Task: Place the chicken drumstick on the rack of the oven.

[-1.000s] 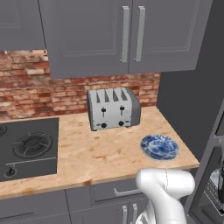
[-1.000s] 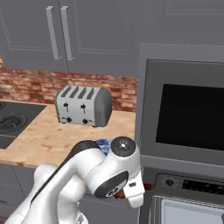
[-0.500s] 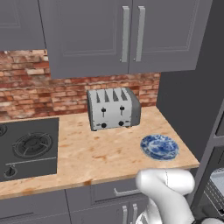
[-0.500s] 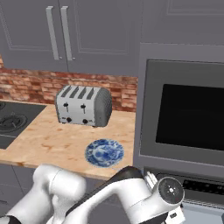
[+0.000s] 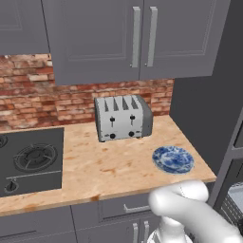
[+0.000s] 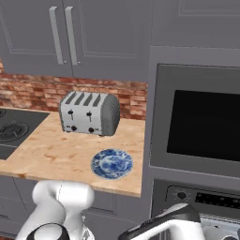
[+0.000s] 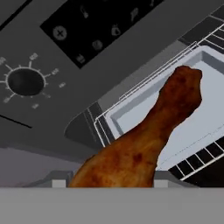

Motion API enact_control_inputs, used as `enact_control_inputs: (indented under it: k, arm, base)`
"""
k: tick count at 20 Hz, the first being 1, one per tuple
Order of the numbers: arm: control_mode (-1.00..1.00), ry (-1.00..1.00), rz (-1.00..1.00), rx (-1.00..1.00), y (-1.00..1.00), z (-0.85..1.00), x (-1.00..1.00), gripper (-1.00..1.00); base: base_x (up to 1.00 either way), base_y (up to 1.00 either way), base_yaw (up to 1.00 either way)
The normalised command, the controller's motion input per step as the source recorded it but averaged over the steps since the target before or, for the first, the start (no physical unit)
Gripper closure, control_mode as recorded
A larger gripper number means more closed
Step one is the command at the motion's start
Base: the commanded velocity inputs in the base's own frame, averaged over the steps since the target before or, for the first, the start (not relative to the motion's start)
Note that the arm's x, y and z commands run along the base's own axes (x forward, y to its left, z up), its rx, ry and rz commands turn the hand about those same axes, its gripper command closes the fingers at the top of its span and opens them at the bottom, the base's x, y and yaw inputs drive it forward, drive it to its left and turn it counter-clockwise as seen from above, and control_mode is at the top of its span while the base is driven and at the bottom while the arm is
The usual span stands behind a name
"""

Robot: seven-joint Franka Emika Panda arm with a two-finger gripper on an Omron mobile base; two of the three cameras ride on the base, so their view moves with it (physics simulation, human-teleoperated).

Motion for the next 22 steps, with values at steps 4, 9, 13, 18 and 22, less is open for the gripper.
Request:
enact_control_inputs:
  k: [4,9,13,18,22]
  arm:
    - [-1.00,-0.05,0.42,-0.11,-0.93,-0.66,0.05,1.00]
    - [-1.00,0.00,0.14,-0.14,-0.37,-0.47,0.15,1.00]
    - [-1.00,-0.02,0.00,-0.10,-0.03,-0.53,0.25,1.00]
    - [-1.00,-0.01,-0.10,-0.12,0.07,-0.53,0.40,1.00]
    - [-1.00,0.00,-0.09,-0.08,-0.02,-0.37,0.56,1.00]
  base:
    - [0.00,0.00,0.00]
    - [0.00,0.00,0.00]
    - [0.00,0.00,0.00]
    - [0.00,0.00,0.00]
    - [0.00,0.00,0.00]
